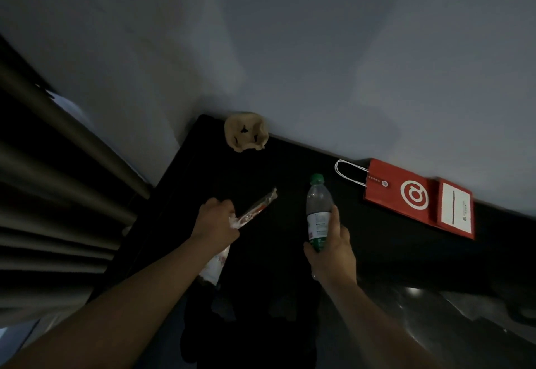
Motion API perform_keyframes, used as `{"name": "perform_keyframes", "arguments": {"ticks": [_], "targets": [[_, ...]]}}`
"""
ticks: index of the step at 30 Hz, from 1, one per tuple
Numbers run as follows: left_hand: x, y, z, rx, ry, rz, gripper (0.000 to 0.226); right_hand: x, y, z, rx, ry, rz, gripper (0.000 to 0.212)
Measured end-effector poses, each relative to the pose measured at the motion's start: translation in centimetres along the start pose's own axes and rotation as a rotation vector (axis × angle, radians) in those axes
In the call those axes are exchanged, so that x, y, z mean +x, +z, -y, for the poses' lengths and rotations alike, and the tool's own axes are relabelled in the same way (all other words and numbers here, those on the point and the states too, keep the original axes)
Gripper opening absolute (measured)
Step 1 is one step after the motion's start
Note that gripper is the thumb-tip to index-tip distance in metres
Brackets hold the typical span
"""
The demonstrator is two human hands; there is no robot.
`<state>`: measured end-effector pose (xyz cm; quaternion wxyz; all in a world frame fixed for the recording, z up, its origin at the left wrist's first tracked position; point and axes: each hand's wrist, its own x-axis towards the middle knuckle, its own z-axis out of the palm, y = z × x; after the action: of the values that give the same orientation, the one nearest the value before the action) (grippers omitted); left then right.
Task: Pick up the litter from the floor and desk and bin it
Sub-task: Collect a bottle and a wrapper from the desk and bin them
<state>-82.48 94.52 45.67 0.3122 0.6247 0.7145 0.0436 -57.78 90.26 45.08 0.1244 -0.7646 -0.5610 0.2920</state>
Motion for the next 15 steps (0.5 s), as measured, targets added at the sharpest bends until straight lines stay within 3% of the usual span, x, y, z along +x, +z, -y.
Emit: {"name": "perform_keyframes", "arguments": {"ticks": [7,15], "targets": [[-3.5,-2.0,-1.4,-0.235,0.048,0.031,0.032,-4.3,-2.8,0.6,0.226,0.031,-0.098,0.102],[-8.1,-4.9,-8.0,-0.536,0.157,0.078,0.034,-12.4,-7.3,1.7,0.454,0.094,-0.322,0.102]]}}
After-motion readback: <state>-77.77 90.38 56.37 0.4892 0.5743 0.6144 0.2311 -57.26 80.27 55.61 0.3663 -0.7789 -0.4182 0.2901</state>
